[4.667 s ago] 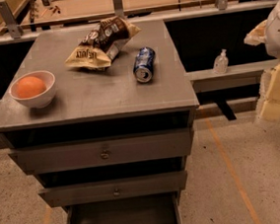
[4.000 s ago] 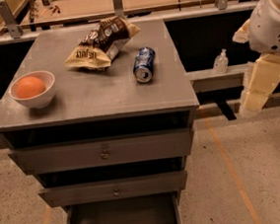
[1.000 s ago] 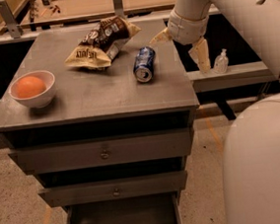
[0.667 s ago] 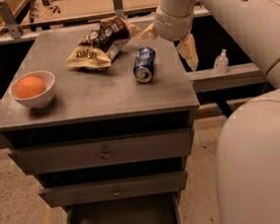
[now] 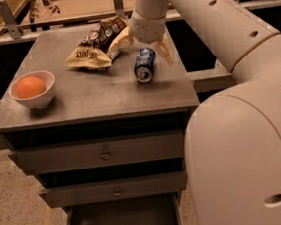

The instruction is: Place pepsi can into bottom drawer

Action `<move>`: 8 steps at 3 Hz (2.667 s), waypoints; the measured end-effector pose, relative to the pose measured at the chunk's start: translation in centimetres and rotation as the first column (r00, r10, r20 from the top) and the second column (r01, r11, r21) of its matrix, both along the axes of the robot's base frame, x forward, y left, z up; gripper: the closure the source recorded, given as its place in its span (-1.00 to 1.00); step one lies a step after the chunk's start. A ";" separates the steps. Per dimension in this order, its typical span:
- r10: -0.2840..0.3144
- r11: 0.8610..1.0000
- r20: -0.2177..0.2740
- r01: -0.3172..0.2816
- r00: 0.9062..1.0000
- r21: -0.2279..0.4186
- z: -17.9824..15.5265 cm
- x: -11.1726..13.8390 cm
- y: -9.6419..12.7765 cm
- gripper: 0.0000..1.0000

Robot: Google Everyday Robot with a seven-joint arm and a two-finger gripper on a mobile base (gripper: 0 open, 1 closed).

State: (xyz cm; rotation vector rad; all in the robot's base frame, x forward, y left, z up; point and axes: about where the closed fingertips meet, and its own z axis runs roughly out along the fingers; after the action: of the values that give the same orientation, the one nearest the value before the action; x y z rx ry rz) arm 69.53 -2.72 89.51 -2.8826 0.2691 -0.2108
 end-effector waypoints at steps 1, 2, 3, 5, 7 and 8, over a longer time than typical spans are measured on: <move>0.064 0.998 0.045 -0.063 0.997 -0.007 -1.1 2.4 0.3 -1.00; 0.067 0.998 0.086 -0.066 0.994 -0.021 -1.6 4.0 0.0 -0.62; 0.065 0.996 0.068 -0.061 0.996 -0.059 -3.5 4.8 -0.4 -0.17; 0.079 0.992 0.009 -0.078 0.997 -0.094 -5.6 4.9 0.0 0.77; 0.079 0.992 0.010 -0.078 0.997 -0.094 -5.5 4.9 0.0 1.00; 0.072 0.995 -0.008 -0.072 0.997 -0.063 -3.4 2.2 0.9 1.00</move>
Offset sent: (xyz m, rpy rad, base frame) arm 0.0494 -0.0107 -0.0168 -0.0481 -0.1118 0.0674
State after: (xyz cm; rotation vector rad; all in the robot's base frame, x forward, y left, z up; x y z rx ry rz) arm 71.72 -1.78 86.10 -2.9499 0.1616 -0.2019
